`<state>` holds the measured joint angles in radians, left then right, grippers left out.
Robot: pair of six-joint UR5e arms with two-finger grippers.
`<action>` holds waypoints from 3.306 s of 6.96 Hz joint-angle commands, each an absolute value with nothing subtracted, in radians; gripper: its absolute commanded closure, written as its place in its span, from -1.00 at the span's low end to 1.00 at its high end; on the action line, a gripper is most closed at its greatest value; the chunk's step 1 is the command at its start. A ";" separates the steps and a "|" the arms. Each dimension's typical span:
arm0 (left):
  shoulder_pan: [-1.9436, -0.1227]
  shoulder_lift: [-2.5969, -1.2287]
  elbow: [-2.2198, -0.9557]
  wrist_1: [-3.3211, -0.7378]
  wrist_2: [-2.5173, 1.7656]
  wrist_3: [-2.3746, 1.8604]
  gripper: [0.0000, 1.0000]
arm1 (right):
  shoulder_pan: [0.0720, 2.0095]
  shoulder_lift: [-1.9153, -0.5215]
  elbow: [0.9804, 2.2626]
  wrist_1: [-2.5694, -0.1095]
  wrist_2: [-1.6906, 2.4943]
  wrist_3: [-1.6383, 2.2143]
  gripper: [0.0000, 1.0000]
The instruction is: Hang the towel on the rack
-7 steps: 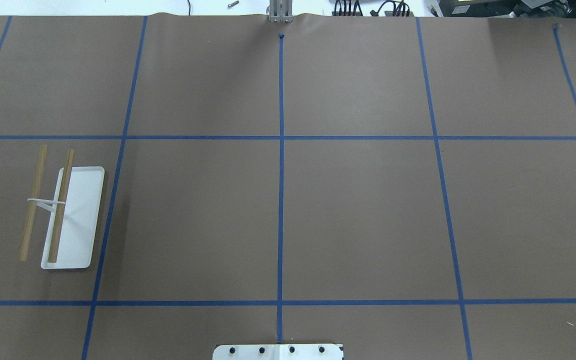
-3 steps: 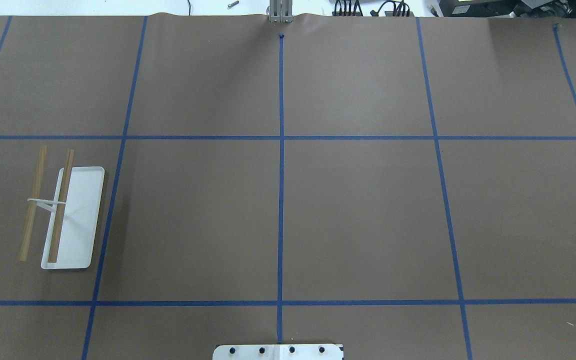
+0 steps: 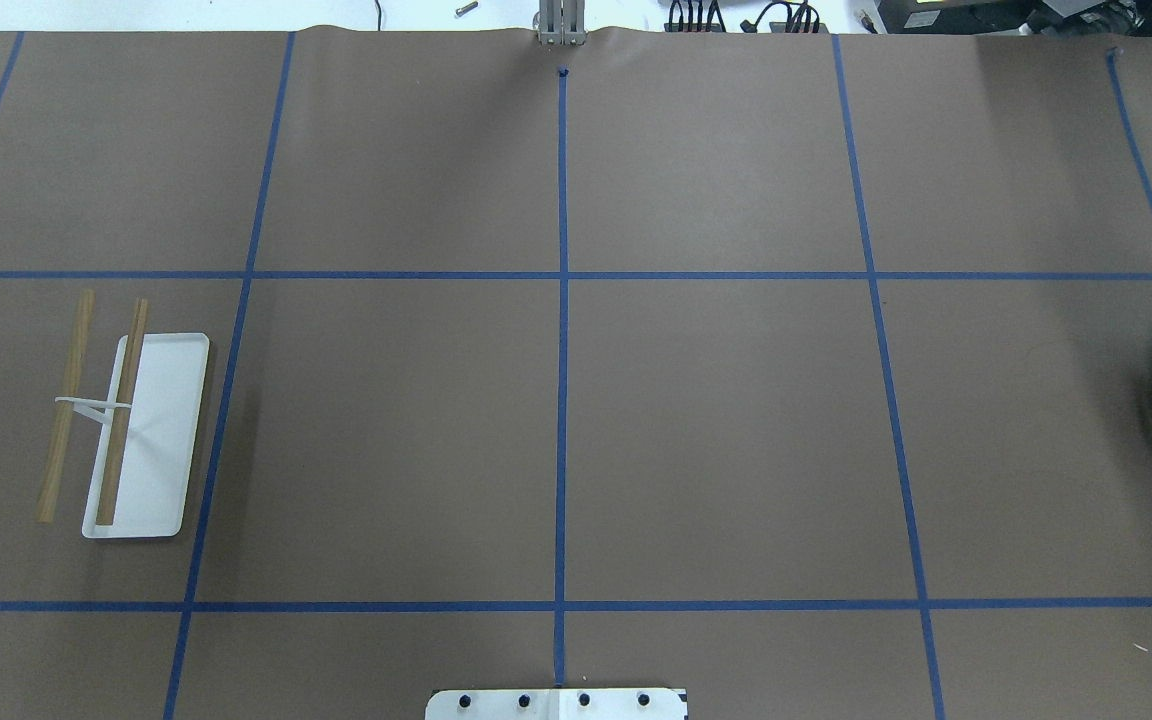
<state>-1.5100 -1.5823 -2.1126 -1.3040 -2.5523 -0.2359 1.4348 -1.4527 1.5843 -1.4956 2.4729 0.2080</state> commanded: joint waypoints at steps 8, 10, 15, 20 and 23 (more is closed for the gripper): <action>-1.047 -2.060 -1.786 -2.010 -2.457 -1.518 -0.95 | 1.114 -0.790 1.620 -1.543 2.459 1.201 1.00; -0.948 -2.085 -1.783 -2.119 -2.305 -1.774 -0.95 | 1.094 -0.744 1.621 -1.540 2.457 1.371 1.00; -0.815 -2.089 -1.737 -2.454 -2.014 -2.304 -0.96 | 0.976 -0.704 1.591 -1.200 2.193 2.122 1.00; -0.763 -2.091 -1.717 -2.506 -1.817 -2.494 -0.95 | 0.922 -0.678 1.591 -1.099 2.019 2.648 1.00; -0.746 -2.089 -1.683 -2.533 -1.706 -2.516 -0.90 | 0.917 -0.675 1.608 -1.089 1.999 2.813 1.00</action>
<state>-0.7495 -2.0899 -1.7004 -2.5272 -1.7610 -2.5043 0.9178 -0.6764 1.5995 -1.0943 2.0063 2.7441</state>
